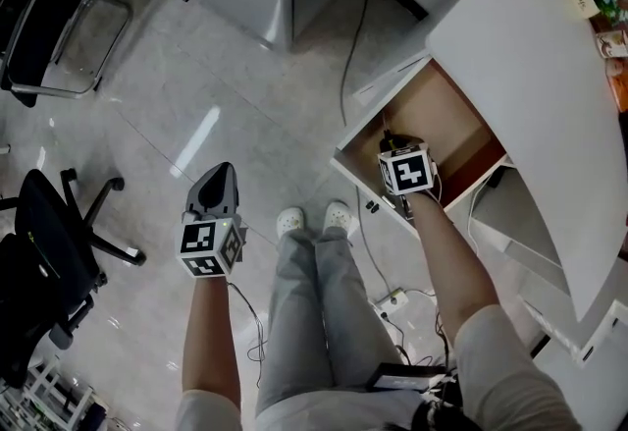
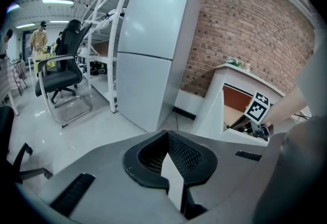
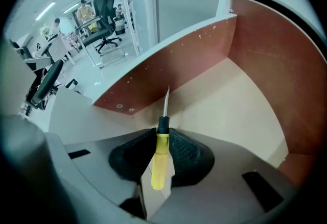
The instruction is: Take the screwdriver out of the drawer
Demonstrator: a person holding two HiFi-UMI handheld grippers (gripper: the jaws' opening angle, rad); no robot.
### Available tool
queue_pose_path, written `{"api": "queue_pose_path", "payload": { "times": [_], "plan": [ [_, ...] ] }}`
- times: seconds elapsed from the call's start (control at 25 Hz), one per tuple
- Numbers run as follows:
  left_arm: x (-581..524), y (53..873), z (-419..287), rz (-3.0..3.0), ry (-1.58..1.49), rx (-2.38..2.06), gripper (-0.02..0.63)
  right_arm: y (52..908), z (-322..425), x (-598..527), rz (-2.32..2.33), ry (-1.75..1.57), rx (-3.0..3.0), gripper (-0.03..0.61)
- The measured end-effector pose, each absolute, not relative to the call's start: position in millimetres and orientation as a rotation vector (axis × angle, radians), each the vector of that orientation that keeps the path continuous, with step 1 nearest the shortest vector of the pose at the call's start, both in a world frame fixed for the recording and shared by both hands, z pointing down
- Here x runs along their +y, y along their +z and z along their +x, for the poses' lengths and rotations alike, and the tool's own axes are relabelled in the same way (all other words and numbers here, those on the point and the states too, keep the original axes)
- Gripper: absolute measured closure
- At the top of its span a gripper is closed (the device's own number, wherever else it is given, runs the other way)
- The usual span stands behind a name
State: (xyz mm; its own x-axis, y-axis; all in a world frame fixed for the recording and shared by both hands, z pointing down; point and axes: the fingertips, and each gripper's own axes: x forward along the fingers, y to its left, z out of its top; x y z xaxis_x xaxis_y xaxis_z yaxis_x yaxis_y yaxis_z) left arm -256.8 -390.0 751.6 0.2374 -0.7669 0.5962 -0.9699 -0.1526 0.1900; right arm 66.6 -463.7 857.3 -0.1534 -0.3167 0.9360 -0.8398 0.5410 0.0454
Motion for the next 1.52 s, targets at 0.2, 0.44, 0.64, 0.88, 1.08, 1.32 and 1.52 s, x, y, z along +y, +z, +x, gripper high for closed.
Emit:
{"api": "queue_pose_path", "payload": {
  "times": [0.2,0.44,0.64,0.88,1.08,1.32,1.52],
  "plan": [
    [-394.7,731.0,-251.5,1.989,0.507,-1.584,0.601,823.2,63.0,-463.7,0.976,0.616,-1.771,0.499],
    [-404.2,691.0,-250.9,1.996,0.495,-1.603,0.601,782.5,62.2,-459.5,0.996,0.64,-1.796,0.499],
    [-407.8,658.9,-255.8,1.988,0.474,-1.632,0.601,744.6,59.4,-450.5,1.003,0.648,-1.839,0.499],
    [-408.8,618.6,-255.8,2.005,0.448,-1.655,0.601,700.3,61.4,-441.9,1.029,0.643,-1.871,0.499],
    [-404.9,588.9,-248.6,2.056,0.457,-1.643,0.601,661.1,59.2,-438.7,1.034,0.632,-1.913,0.499],
    [-396.2,559.2,-247.3,2.06,0.466,-1.663,0.601,615.6,60.0,-430.8,1.022,0.581,-1.953,0.499],
    [-397.2,520.0,-239.9,2.121,0.427,-1.681,0.601,572.5,61.2,-424.2,1.016,0.534,-2.009,0.499]
  ]
}}
